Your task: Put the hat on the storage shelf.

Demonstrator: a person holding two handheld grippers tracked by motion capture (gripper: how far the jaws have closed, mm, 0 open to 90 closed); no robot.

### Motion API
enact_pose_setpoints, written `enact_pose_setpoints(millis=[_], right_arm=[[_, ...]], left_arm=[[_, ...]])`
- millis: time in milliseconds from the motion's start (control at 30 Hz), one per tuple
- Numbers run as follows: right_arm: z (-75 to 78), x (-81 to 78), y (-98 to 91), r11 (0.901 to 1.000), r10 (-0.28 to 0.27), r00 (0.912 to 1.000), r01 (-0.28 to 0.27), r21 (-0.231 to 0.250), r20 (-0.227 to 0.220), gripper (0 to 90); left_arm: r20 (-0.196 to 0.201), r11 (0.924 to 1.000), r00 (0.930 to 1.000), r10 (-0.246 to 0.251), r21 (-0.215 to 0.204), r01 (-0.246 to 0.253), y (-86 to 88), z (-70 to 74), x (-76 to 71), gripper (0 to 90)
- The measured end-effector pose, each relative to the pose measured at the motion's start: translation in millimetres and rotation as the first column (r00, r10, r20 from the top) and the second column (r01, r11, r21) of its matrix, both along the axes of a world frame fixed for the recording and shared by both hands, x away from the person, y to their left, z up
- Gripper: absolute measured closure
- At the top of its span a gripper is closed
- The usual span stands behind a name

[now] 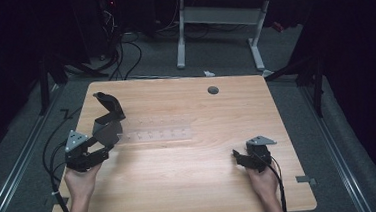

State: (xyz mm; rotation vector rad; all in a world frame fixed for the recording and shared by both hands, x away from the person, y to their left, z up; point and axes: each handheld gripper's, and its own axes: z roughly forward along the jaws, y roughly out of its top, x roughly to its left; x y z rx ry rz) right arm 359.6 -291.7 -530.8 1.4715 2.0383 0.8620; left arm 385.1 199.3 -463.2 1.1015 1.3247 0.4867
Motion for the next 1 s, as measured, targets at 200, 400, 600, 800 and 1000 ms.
enact_pose_setpoints(millis=[200,400,600,800,1000], right_arm=[[0.0,0.0,0.0,1.0000,0.000,1.0000,0.000,0.000,0.000,37.0],[0.0,0.0,0.0,1.0000,0.000,1.0000,0.000,0.000,0.000,37.0],[0.0,0.0,0.0,1.0000,0.000,1.0000,0.000,0.000,0.000,37.0],[0.0,0.0,0.0,1.0000,0.000,1.0000,0.000,0.000,0.000,37.0],[0.0,0.0,0.0,1.0000,0.000,1.0000,0.000,0.000,0.000,37.0]], left_arm=[[-0.007,0.9999,1.0000,-0.007,-0.008,0.007,-0.8,-2.7,-8.7,36.4],[-0.019,0.9996,0.9995,-0.024,-0.016,0.024,-3.0,-5.3,-16.4,36.2],[-0.027,0.9989,0.9987,-0.043,-0.019,0.043,-7.8,-7.6,-22.1,36.3],[-0.024,0.9982,0.9984,-0.052,-0.031,0.051,-11.3,-7.4,-26.4,36.2],[-0.020,0.9965,0.9967,-0.078,-0.029,0.078,-20.3,-7.2,-34.0,36.3]])
